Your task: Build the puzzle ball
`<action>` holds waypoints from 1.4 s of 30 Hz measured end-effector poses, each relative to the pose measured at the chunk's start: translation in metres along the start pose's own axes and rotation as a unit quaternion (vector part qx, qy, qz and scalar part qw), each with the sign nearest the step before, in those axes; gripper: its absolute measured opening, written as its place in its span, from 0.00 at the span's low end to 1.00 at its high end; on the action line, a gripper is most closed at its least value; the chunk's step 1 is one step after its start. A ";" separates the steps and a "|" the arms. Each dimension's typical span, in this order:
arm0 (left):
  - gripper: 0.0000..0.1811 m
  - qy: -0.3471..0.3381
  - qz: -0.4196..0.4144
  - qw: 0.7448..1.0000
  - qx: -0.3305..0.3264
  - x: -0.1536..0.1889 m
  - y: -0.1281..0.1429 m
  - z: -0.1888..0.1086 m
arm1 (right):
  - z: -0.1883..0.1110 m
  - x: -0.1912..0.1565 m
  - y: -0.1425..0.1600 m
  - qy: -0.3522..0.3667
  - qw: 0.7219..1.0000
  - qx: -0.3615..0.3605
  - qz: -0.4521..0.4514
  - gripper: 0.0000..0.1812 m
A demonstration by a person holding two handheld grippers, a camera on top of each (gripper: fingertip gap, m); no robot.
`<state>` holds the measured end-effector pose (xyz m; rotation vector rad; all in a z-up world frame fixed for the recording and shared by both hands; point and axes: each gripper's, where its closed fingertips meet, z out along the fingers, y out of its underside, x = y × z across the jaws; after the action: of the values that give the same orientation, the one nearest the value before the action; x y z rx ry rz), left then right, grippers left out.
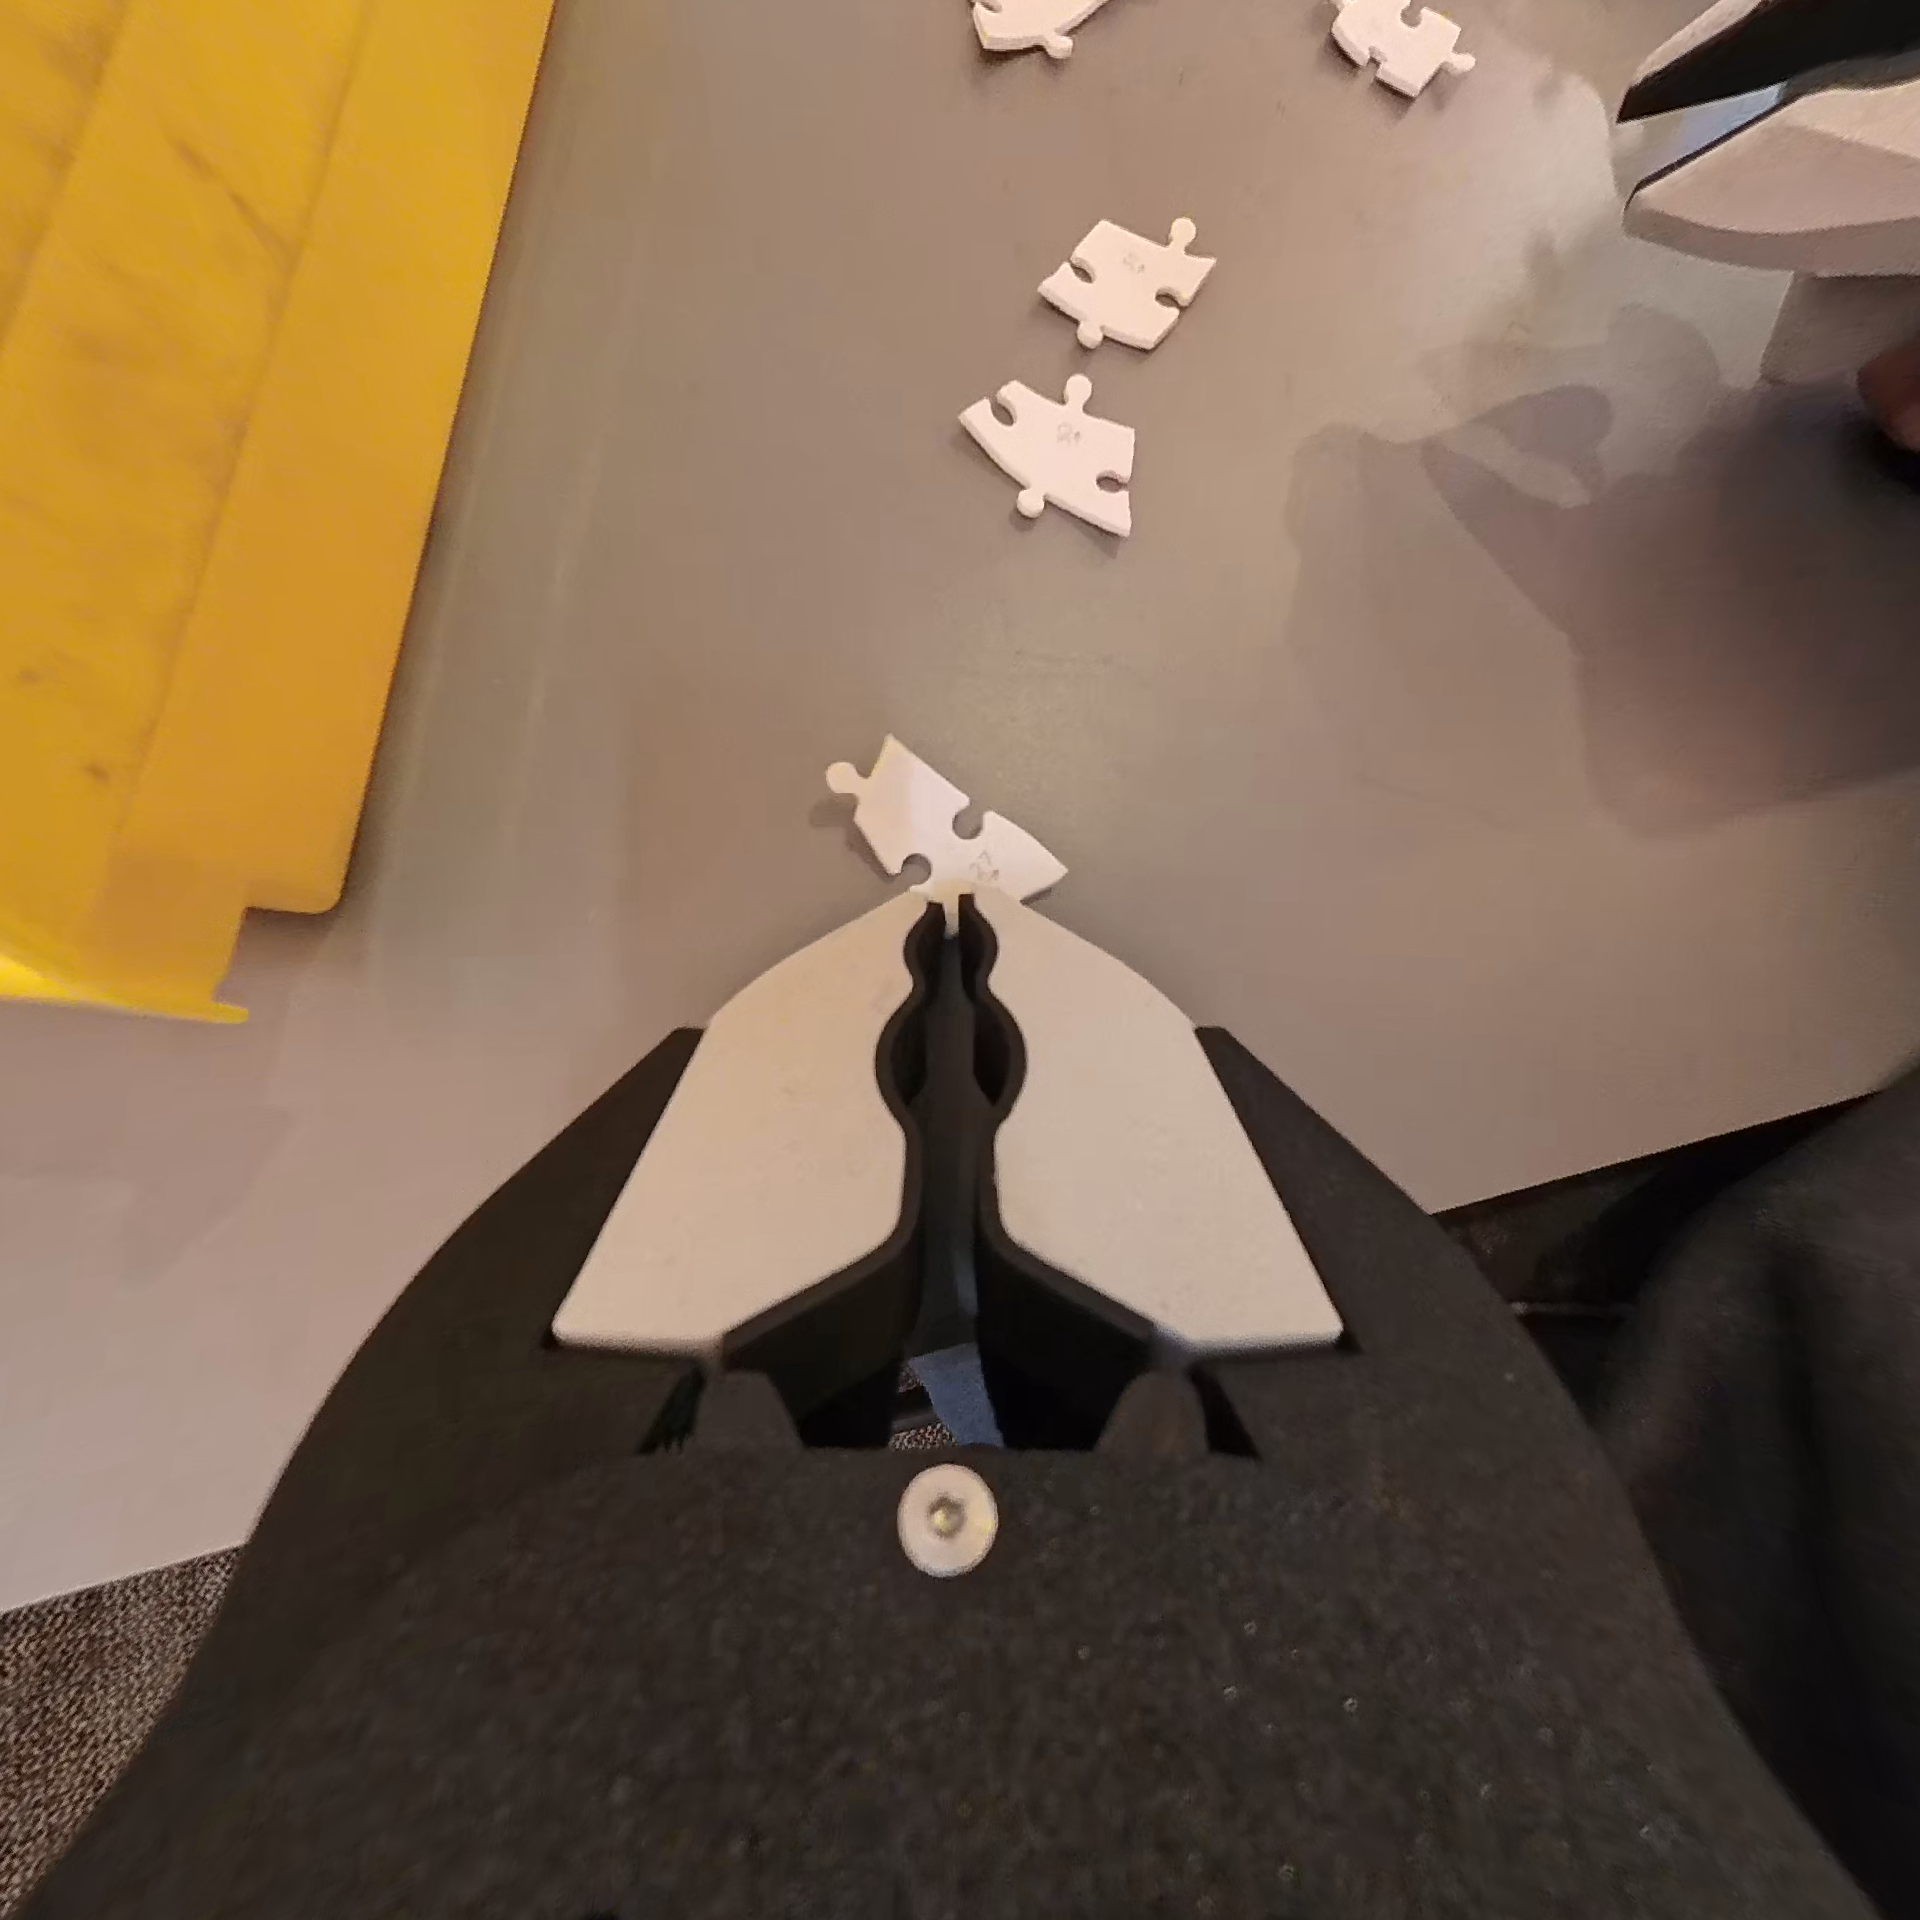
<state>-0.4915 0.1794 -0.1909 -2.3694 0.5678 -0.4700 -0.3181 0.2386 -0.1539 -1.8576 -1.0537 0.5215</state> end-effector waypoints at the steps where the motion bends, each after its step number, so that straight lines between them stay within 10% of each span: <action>1: 0.01 0.000 0.000 1.000 0.000 0.000 0.000 0.000 | 0.000 0.000 0.000 0.001 1.000 0.000 -0.001 0.11; 15: 0.02 -0.002 0.001 1.000 0.013 0.003 -0.007 -0.007 | -0.001 -0.001 0.000 -0.002 1.000 0.002 0.000 0.11; 21: 0.09 -0.026 -0.011 0.984 0.176 -0.045 -0.109 -0.097 | -0.001 0.000 0.000 -0.003 1.000 0.003 0.004 0.11; 27: 0.27 -0.102 -0.071 0.992 -0.037 -0.173 -0.101 -0.058 | -0.002 -0.002 -0.001 -0.008 1.000 0.007 0.002 0.11; 33: 0.24 -0.167 -0.119 0.958 -0.199 -0.212 -0.076 -0.015 | -0.004 -0.002 0.000 -0.011 1.000 0.007 0.007 0.11; 42: 0.25 -0.221 -0.127 0.934 -0.249 -0.215 -0.072 -0.008 | -0.003 -0.004 0.001 -0.025 1.000 0.004 0.009 0.11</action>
<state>-0.6562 0.3344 -0.1760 -2.9269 0.1770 0.1331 -0.3180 0.2333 -0.1533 -1.8572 -1.0675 0.5849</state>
